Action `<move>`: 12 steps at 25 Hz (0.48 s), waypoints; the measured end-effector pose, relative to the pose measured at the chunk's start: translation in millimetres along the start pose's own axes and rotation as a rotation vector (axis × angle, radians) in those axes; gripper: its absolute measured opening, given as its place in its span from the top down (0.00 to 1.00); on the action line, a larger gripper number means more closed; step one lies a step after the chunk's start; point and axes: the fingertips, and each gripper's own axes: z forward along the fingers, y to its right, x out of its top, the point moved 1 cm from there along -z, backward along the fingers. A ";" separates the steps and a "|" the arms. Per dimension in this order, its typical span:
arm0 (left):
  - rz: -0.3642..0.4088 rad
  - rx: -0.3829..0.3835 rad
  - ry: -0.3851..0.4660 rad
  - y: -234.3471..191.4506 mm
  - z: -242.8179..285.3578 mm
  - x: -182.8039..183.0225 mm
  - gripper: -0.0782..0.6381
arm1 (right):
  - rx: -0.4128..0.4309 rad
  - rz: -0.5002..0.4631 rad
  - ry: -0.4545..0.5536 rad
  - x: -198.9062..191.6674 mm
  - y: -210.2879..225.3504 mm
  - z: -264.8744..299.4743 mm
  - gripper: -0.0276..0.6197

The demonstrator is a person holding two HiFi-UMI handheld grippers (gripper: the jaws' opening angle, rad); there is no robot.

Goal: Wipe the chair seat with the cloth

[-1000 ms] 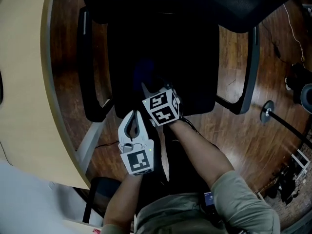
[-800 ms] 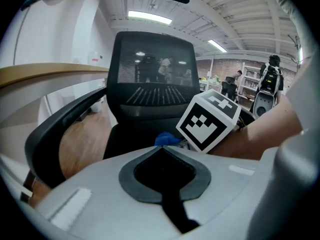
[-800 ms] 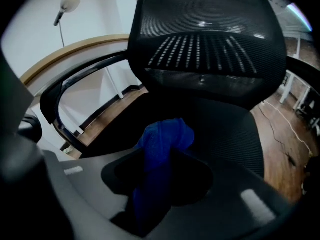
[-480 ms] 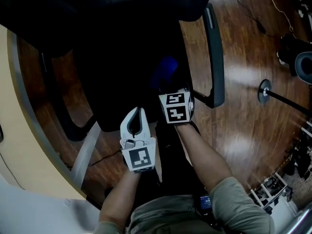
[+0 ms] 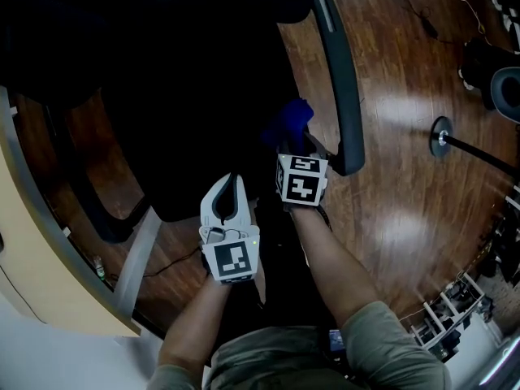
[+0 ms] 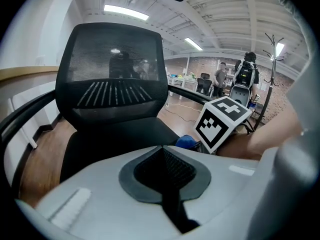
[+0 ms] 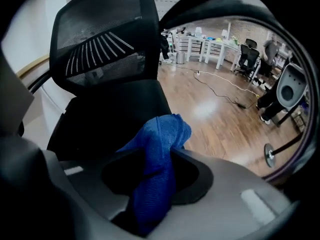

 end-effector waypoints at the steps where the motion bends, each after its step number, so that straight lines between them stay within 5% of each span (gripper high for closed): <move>1: -0.002 0.003 -0.002 -0.6 -0.1 -2.7 0.88 | -0.001 0.003 -0.007 -3.2 1.2 1.8 0.76; 12: -0.073 0.121 0.029 -53.9 -38.4 -13.4 0.88 | -0.025 -0.074 0.047 11.3 -30.0 -12.9 0.76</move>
